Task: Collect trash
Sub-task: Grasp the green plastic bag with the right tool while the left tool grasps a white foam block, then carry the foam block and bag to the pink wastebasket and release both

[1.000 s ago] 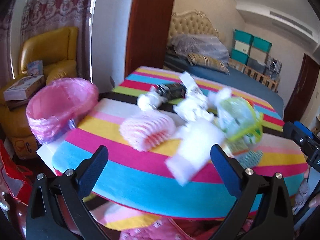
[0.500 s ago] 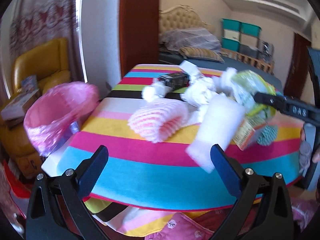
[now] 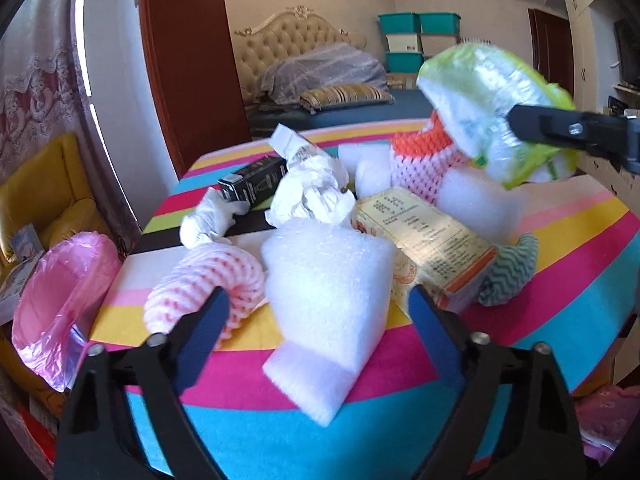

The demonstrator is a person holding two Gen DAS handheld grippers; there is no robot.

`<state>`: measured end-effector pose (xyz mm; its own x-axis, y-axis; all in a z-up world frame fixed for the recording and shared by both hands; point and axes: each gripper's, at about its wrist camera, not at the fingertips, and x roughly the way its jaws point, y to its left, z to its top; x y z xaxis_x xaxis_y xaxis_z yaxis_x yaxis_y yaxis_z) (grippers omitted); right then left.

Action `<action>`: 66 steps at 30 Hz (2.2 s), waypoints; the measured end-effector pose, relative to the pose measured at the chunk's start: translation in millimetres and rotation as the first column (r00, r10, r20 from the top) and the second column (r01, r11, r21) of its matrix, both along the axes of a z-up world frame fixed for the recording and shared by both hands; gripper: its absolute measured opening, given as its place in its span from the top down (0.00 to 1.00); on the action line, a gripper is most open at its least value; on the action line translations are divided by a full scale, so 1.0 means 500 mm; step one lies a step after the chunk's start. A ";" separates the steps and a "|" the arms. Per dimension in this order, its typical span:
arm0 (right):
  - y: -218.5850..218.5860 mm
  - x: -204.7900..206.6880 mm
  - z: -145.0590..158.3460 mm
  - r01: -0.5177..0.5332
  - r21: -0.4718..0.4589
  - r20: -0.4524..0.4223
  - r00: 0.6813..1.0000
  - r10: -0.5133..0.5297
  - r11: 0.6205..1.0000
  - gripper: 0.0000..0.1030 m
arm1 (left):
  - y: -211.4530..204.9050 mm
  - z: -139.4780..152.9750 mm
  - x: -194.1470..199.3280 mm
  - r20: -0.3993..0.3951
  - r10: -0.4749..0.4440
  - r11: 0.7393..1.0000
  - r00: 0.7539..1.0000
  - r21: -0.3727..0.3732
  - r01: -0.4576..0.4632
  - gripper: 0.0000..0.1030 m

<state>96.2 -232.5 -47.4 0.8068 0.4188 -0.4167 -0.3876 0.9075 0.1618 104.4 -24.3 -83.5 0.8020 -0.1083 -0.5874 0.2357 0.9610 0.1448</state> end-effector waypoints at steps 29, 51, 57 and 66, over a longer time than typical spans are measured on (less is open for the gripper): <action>0.097 -0.044 0.007 -0.007 -0.183 0.066 0.998 0.020 0.983 0.57 | 0.101 0.114 -0.115 0.189 0.127 0.987 0.974 -0.119 -0.106 0.43; 0.328 0.000 0.066 -0.247 -0.272 0.096 0.955 0.281 0.930 0.57 | 0.330 0.168 -0.154 0.215 0.425 0.900 0.879 -0.206 -0.384 0.42; 0.441 0.030 0.064 -0.347 -0.281 0.058 0.925 0.376 0.895 0.57 | 0.431 0.169 -0.144 0.192 0.517 0.853 0.834 -0.197 -0.483 0.42; 0.610 0.105 0.076 -0.439 -0.222 -0.008 0.894 0.449 0.871 0.57 | 0.590 0.147 -0.054 0.106 0.590 0.800 0.800 -0.209 -0.563 0.42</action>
<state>148.9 72.3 -9.6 0.5758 0.6426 -0.5055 -0.7599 0.6488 -0.0408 77.5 270.8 -10.1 0.8248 0.3235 -0.4637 -0.3821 0.9235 -0.0354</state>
